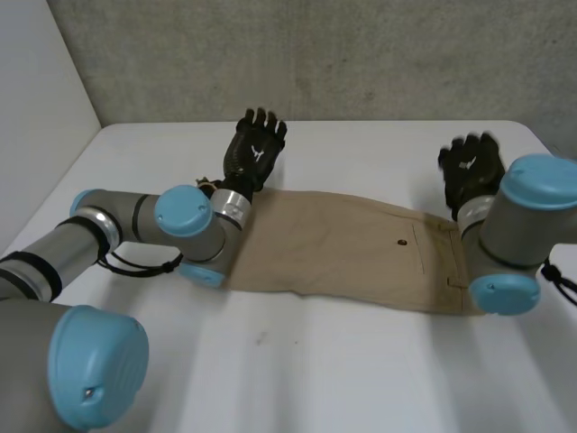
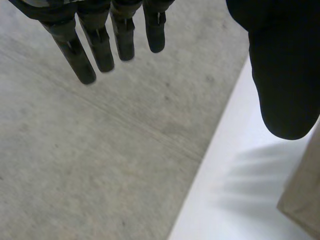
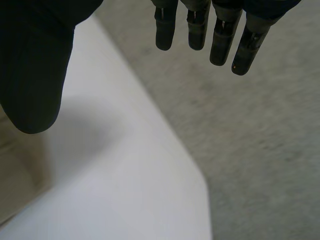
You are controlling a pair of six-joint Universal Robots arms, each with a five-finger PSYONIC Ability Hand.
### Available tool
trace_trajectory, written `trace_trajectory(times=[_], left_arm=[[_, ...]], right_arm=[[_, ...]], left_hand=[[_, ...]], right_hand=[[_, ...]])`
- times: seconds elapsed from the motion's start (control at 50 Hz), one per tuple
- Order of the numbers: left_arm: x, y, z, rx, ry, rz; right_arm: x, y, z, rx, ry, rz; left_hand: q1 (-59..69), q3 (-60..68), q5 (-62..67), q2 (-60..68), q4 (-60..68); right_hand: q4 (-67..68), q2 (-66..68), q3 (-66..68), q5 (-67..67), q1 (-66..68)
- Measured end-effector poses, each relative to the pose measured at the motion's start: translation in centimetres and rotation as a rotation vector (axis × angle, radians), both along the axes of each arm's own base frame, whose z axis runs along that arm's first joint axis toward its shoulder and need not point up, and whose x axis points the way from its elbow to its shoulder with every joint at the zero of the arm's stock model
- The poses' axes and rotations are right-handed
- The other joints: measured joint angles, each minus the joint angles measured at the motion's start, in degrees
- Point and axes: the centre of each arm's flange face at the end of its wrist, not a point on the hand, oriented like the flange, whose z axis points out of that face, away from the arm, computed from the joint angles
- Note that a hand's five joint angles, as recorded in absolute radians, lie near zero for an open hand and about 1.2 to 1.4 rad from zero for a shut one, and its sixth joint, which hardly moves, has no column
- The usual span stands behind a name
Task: Fold the shorts.
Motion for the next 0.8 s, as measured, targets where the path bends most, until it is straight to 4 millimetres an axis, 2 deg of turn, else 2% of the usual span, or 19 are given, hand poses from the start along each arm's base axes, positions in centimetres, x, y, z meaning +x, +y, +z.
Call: trace_trajectory(times=[0.02,0.04,0.1,0.14,0.2,0.24,0.34,0.36,0.38,0.46,0.58,0.66,0.68,0.72,0.74,0.76,0.8], left_arm=[[-0.1,0.4,0.5,-0.006,0.006,-0.001],[0.0,0.7,0.8,-0.008,0.01,-0.001],[0.2,1.8,2.3,-0.003,0.017,0.006],[0.6,2.5,3.2,0.012,0.019,0.014],[1.7,4.0,4.4,0.063,0.028,0.023],[2.8,5.5,5.3,0.128,0.048,0.024],[4.9,8.4,5.9,0.285,0.106,0.016],[5.3,8.8,5.9,0.311,0.116,0.015],[6.2,10.1,5.8,0.397,0.149,0.015],[7.6,12.0,5.1,0.533,0.194,0.023],[8.7,13.7,3.9,0.637,0.204,0.041],[9.1,14.3,3.2,0.661,0.192,0.048],[9.1,14.4,3.1,0.664,0.189,0.05],[9.1,14.4,3.0,0.665,0.187,0.05],[9.2,14.4,3.0,0.664,0.185,0.051],[9.2,14.4,3.0,0.663,0.184,0.051],[9.2,14.4,3.0,0.661,0.184,0.051]], right_arm=[[0.0,0.1,0.6,-0.011,-0.013,0.0],[-0.2,0.4,2.0,-0.036,-0.048,0.003],[-0.3,1.0,4.0,-0.06,-0.092,0.014],[-0.6,2.3,5.5,-0.044,-0.117,0.038],[-0.9,4.0,5.8,0.034,-0.111,0.068],[-1.5,5.7,5.5,0.137,-0.104,0.087],[-3.1,8.2,4.1,0.323,-0.135,0.091],[-3.3,8.5,3.9,0.341,-0.141,0.092],[-3.9,9.4,2.7,0.42,-0.172,0.102],[-4.6,10.5,0.8,0.502,-0.217,0.126],[-5.2,10.4,-1.7,0.53,-0.24,0.132],[-5.4,9.6,-3.1,0.515,-0.233,0.115],[-5.5,9.4,-3.4,0.508,-0.228,0.108],[-5.6,9.2,-3.6,0.503,-0.222,0.102],[-5.7,8.9,-3.9,0.492,-0.215,0.092],[-5.9,8.6,-3.9,0.484,-0.209,0.083],[-6.2,8.3,-3.9,0.47,-0.203,0.068]], left_hand=[[-0.1,-1.8,-1.5,-1.7,-1.7],[-0.1,-1.9,-1.5,-1.9,-1.7],[-0.1,-2.0,-1.5,-2.3,-1.9],[-0.1,-2.0,-1.5,-2.3,-1.9],[-0.1,-2.0,-1.5,-2.3,-1.9],[-0.1,-2.0,-1.5,-2.2,-1.9],[-0.1,-2.0,-1.5,-2.2,-1.9],[-0.1,-2.0,-1.5,-2.2,-1.9],[-0.1,-2.0,-1.5,-2.2,-1.9],[0.0,-2.0,-1.4,-2.2,-1.9],[0.0,-2.0,-1.4,-2.2,-1.9],[0.0,-2.0,-1.4,-2.2,-1.9],[0.0,-2.0,-1.4,-2.2,-1.9],[0.0,-2.0,-1.4,-2.2,-1.9],[0.0,-2.0,-1.4,-2.2,-1.9],[0.0,-2.0,-1.4,-2.2,-1.9],[0.0,-2.0,-1.4,-2.2,-1.9]], right_hand=[[0.0,0.0,0.0,0.0,0.0],[0.0,0.0,0.0,0.0,0.0],[0.0,0.0,0.0,0.0,0.0],[0.0,0.0,0.0,0.0,0.0],[0.0,0.0,0.0,0.0,0.0],[0.0,0.0,0.0,0.0,0.0],[0.2,0.4,0.4,0.2,0.3],[0.2,0.4,0.4,0.2,0.3],[3.9,4.2,5.1,3.5,3.0],[7.4,6.7,8.9,6.4,6.1],[12.2,12.1,13.9,10.8,10.3],[21.6,22.2,23.0,19.8,18.5],[29.9,31.2,31.3,28.0,24.6],[33.3,33.9,34.6,31.3,26.9],[47.2,47.9,48.6,44.3,35.6],[52.2,53.1,53.4,48.0,38.7],[54.3,54.5,55.3,49.6,43.0]])
